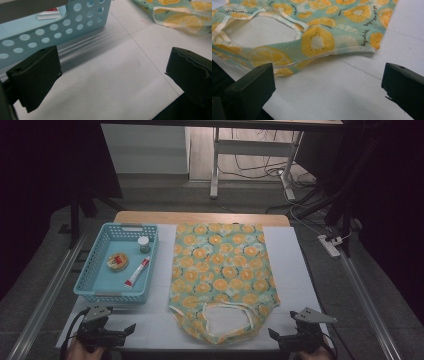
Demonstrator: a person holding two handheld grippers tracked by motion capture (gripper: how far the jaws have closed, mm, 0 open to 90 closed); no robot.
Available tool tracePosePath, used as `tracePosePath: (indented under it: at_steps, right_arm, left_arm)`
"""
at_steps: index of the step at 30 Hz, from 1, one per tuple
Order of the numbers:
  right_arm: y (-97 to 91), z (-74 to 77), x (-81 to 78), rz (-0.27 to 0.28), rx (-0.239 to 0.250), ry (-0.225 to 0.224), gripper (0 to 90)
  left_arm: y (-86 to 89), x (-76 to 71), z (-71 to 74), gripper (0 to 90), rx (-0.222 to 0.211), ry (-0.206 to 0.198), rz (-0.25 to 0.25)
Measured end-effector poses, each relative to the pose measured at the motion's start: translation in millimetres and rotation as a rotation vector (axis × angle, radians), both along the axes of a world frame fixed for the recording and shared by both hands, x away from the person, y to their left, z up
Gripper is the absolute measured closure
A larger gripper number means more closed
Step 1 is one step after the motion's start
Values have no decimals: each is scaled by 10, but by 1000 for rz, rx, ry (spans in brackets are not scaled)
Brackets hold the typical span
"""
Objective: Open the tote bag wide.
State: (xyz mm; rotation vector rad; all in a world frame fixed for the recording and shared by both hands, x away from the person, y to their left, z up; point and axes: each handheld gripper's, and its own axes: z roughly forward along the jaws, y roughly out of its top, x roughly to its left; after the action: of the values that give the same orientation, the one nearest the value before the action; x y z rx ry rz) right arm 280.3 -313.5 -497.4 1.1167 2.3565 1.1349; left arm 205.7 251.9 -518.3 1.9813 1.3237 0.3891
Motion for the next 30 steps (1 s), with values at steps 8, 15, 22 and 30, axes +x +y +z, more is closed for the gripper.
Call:
tracePosePath:
  at_steps: [8, 15, 22, 30]
  right_arm:
    - [1, -2, 13, 12, 0, 18, 0]
    - [-9, 0, 17, 9, 6, 18, 0]
    - [-3, -1, 16, 28, 7, 22, 0]
    - [9, 11, 5, 11, 9, 19, 0]
  left_arm:
    - [19, 14, -3, 0, 3, -17, 3]
    - [23, 45, -12, 0, -2, -8, -8]
    - [30, 63, -20, 0, -11, 10, -21]
    - [32, 71, -26, 0, -16, 18, -27]
